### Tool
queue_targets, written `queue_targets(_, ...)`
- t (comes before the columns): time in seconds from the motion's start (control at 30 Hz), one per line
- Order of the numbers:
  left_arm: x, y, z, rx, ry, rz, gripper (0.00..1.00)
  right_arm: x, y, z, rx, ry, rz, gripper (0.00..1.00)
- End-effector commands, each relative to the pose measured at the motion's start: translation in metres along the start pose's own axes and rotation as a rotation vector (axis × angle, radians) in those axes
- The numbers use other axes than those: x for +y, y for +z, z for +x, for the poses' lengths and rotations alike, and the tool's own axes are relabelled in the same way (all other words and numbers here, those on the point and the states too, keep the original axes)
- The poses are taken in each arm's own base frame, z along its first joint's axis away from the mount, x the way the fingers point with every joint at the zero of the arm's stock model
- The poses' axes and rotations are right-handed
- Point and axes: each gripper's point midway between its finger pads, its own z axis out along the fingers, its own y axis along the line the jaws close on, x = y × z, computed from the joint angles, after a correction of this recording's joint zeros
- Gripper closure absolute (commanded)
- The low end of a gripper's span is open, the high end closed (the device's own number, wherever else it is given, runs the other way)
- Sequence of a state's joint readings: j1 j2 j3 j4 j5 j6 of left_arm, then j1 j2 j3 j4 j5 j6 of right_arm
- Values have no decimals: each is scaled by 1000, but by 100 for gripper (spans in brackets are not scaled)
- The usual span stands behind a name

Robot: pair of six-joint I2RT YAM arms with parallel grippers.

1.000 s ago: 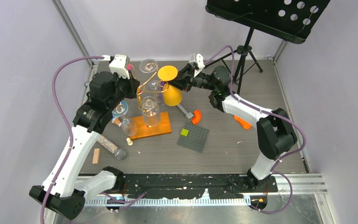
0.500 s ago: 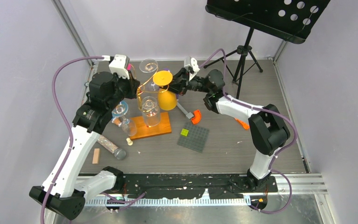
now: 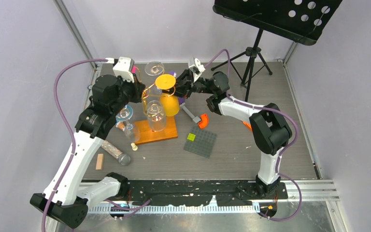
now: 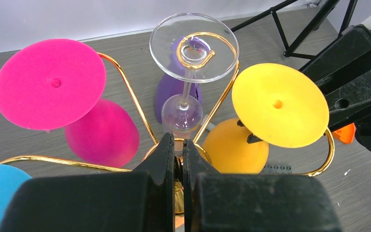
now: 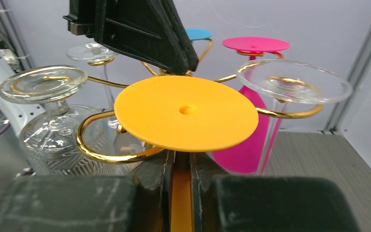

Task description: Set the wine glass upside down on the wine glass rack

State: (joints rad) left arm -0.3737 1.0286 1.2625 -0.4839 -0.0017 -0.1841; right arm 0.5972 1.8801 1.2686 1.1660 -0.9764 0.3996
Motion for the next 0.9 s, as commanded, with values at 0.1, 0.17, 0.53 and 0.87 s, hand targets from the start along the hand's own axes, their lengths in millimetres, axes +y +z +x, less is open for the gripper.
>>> queue_targets(0.1, -3, 3, 10, 28, -7, 17, 100, 51, 17, -30, -46, -80, -276, 95)
queue_targets(0.17, -3, 4, 10, 28, -7, 18, 100, 56, 17, -30, -41, -73, -311, 95)
queue_targets(0.53, -2, 7, 11, 41, -2, 8, 100, 73, 6, -35, -36, -103, -351, 95)
queue_targets(0.87, -2, 7, 12, 44, -4, 8, 100, 77, -12, -55, -85, -135, -288, 95)
